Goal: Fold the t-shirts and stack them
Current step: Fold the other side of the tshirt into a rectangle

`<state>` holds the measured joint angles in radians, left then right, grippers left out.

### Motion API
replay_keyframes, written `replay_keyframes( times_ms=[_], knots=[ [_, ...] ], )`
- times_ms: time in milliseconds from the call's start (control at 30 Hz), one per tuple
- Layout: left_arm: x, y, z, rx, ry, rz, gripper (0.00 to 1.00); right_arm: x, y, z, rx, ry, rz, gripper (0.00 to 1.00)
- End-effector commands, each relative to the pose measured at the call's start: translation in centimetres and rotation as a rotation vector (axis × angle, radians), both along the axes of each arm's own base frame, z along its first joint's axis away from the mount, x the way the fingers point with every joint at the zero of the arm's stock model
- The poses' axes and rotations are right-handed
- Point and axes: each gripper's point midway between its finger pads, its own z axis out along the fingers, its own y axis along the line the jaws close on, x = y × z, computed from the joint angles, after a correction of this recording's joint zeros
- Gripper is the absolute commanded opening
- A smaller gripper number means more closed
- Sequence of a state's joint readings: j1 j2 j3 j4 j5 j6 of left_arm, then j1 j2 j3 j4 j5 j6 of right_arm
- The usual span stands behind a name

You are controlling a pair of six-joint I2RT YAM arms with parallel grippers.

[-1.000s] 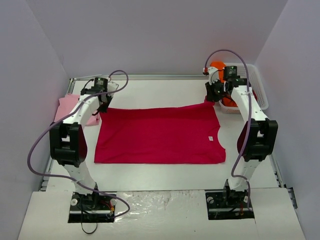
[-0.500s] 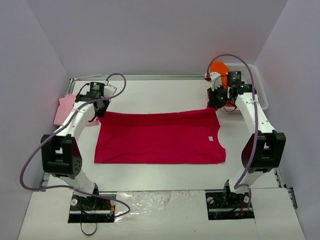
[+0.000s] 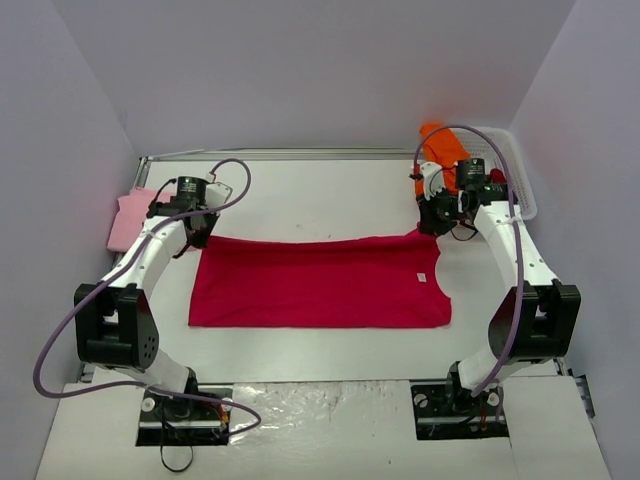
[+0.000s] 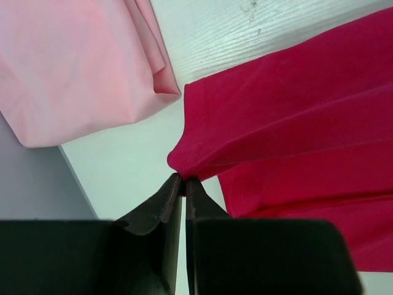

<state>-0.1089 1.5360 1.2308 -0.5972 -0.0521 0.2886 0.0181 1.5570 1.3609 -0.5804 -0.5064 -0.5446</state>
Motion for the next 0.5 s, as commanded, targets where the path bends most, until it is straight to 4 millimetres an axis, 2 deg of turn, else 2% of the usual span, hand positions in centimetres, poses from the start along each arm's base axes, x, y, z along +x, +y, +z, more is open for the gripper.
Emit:
replay_keyframes(
  times_ms=[0, 167, 467],
  knots=[
    [-0.2, 0.3, 1.7, -0.003, -0.047, 0.0, 0.02, -2.0, -0.1, 0.2, 0.004, 0.018, 0.018, 0.0],
    [-0.9, 0.3, 1.5, -0.005, -0.051, -0.005, 0.02, -3.9, 0.0, -1.6, 0.005, 0.072, 0.033, 0.0],
    [-2.6, -0.2, 0.3, -0.026, -0.015, -0.016, 0.02, -5.7, 0.1, -3.0, 0.013, 0.111, 0.044, 0.0]
  ],
)
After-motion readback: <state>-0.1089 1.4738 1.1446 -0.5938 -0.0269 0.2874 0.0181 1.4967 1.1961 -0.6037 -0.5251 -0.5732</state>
